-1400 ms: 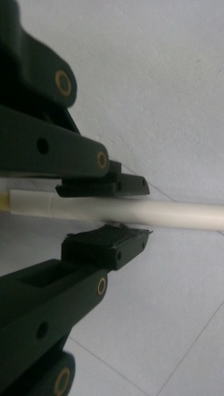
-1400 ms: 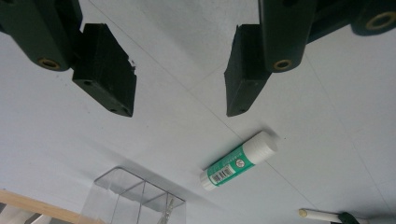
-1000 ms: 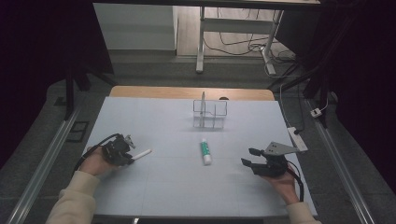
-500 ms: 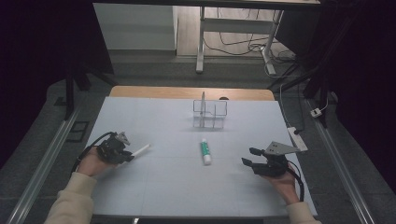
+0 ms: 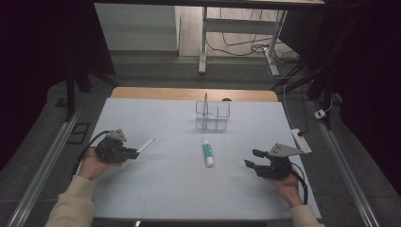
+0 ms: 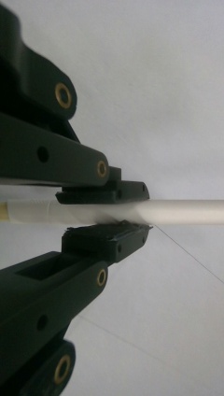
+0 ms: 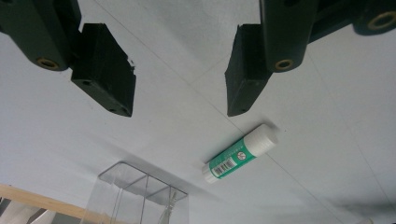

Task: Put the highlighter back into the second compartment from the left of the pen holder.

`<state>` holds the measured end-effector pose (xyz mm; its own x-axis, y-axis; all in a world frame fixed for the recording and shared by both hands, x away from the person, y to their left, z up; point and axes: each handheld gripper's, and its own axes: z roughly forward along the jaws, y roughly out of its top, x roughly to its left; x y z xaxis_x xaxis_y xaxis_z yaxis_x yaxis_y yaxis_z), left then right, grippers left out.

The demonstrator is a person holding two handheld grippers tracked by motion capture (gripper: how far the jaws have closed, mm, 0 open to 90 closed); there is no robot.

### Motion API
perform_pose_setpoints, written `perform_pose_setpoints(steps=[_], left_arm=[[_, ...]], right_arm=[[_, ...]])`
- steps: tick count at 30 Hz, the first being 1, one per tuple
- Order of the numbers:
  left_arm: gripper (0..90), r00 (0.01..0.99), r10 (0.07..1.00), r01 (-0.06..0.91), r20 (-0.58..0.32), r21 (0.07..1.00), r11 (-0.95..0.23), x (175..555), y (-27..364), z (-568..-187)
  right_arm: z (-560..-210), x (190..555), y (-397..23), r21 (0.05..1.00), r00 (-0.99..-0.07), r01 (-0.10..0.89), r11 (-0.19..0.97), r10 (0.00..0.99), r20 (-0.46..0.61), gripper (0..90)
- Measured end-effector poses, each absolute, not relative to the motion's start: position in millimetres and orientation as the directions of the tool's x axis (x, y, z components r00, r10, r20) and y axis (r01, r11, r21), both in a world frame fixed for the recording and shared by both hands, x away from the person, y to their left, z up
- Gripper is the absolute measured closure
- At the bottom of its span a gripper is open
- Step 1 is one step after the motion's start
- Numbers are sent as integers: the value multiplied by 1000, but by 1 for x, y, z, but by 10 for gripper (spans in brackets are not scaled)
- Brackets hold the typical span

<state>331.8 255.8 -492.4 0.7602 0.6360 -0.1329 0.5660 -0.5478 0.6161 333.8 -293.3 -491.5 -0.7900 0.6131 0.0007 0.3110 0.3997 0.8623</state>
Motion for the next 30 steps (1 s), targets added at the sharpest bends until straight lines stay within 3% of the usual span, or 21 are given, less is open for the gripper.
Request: perform_pose_setpoints(steps=[30], left_arm=[[787,819,561,440,-118,756,-484,326,207,-471]], right_arm=[[-485,330,-275,882,-796,302,363,605,23,400]])
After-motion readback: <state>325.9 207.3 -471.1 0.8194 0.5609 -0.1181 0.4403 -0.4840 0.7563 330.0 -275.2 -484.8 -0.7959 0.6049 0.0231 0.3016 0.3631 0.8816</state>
